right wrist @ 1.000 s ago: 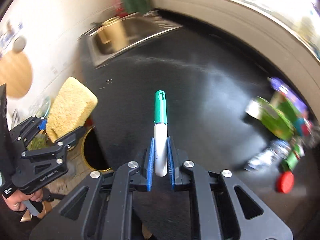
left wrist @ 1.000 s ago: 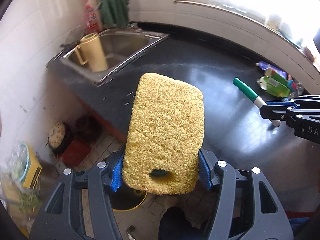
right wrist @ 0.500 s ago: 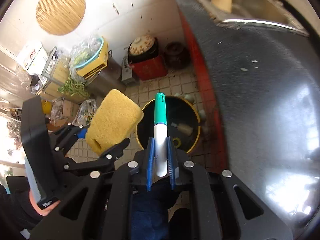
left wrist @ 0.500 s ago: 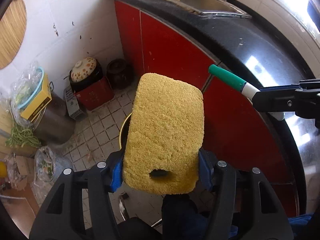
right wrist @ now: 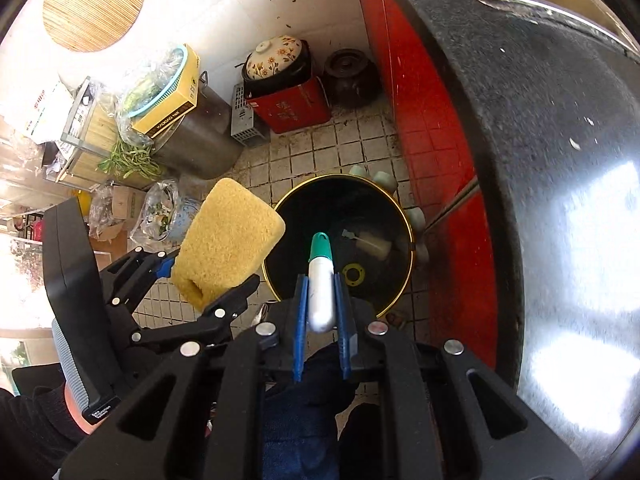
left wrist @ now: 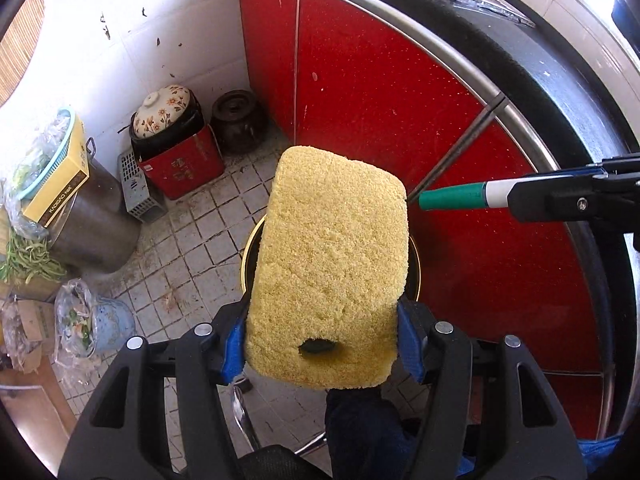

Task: Collect trash
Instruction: 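Carry sponge and marker over the bin and open both tools to drop them, then return both tools to the countertop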

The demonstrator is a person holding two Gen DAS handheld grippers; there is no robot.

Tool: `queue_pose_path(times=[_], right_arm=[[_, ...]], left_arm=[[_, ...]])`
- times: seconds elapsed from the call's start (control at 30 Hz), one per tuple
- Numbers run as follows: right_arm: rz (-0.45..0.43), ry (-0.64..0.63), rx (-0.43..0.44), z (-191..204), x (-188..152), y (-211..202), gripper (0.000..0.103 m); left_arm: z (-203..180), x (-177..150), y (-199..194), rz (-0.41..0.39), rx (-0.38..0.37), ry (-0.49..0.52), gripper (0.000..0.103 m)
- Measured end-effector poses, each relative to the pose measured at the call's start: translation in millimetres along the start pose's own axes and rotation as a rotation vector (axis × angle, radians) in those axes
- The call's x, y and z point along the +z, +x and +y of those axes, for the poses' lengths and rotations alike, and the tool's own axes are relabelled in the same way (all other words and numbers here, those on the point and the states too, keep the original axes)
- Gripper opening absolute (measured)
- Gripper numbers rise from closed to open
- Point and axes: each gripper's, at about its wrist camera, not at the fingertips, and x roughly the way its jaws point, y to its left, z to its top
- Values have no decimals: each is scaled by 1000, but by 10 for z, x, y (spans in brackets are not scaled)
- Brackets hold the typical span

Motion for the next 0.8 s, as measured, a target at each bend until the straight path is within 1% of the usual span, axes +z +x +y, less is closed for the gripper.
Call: queue_pose_path(times=[0.1, 0.13, 0.17, 0.23, 0.37, 0.43, 0.47, 0.53, 0.63, 0.73, 0.8], right_arm=[[-10, 3, -1, 27, 44, -16, 14], [-7, 8, 8, 13, 45, -20, 21], [-4, 14, 18, 1, 51, -32, 40], [-28, 16, 20, -13, 43, -89, 66], [-41, 19, 34, -58, 13, -207, 67], [-69, 25, 32, -120, -76, -372, 67], [-87, 31, 29, -151, -113, -460, 71], [-131, 50, 15, -263, -238, -684, 78], [-199, 103, -12, -483, -455, -1045, 82], [-277, 189, -47, -797, -790, -1477, 86], [-326, 241, -89, -972, -1017, -1708, 87]], left_arm=[[15, -2, 19, 8, -8, 0, 60], [13, -3, 21, 10, -13, 2, 65], [6, -5, 28, 14, -14, 7, 68], [-4, -9, 34, 13, 0, 21, 74], [-13, -7, -4, 10, 16, 28, 80], [-30, 2, -63, 2, 22, 34, 86], [-61, 11, -128, -10, 25, 46, 87], [-145, 38, -237, -29, 34, 69, 93], [-369, 112, -446, -71, 38, 133, 95], [-696, 243, -674, -117, 5, 210, 95], [-1010, 342, -868, -164, -42, 276, 95]])
